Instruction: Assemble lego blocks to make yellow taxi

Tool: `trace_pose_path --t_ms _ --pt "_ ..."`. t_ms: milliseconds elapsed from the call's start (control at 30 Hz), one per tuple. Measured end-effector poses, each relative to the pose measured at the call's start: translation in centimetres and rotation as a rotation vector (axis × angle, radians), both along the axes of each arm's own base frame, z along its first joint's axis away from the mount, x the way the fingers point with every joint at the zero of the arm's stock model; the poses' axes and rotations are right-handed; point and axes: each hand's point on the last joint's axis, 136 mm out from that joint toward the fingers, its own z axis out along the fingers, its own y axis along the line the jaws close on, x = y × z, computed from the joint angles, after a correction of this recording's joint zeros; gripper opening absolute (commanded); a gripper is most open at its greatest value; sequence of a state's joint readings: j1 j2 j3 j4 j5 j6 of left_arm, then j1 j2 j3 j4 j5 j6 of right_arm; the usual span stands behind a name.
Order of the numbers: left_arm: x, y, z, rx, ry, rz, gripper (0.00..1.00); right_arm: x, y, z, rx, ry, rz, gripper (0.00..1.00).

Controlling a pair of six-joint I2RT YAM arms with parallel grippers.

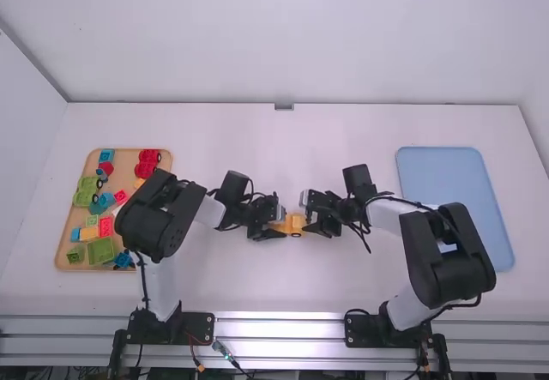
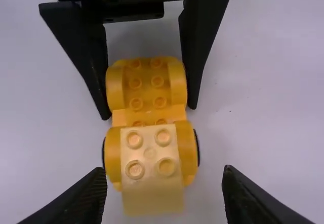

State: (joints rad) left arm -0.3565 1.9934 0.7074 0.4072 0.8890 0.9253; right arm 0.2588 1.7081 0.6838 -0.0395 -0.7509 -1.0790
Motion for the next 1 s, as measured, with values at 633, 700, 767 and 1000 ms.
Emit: trace_pose_path --t_ms 633,700,767,1000 --pt "0.0 0.0 0.0 0.0 0.0 0.0 0.6 -0.5 0.9 -0.8 0.072 -0.015 0.046 0.47" --pt "0.0 0.0 0.0 0.0 0.0 0.0 0.6 -0.6 0.9 -1.0 0.075 -0.011 0.047 0.47" --pt "0.0 0.0 0.0 0.0 0.0 0.0 0.6 -0.8 0.8 -1.1 0.074 -0.003 0.048 0.47" --pt "0.0 0.0 0.0 0.0 0.0 0.0 0.6 -1.2 0.7 -1.4 0.071 0.008 0.047 0.41"
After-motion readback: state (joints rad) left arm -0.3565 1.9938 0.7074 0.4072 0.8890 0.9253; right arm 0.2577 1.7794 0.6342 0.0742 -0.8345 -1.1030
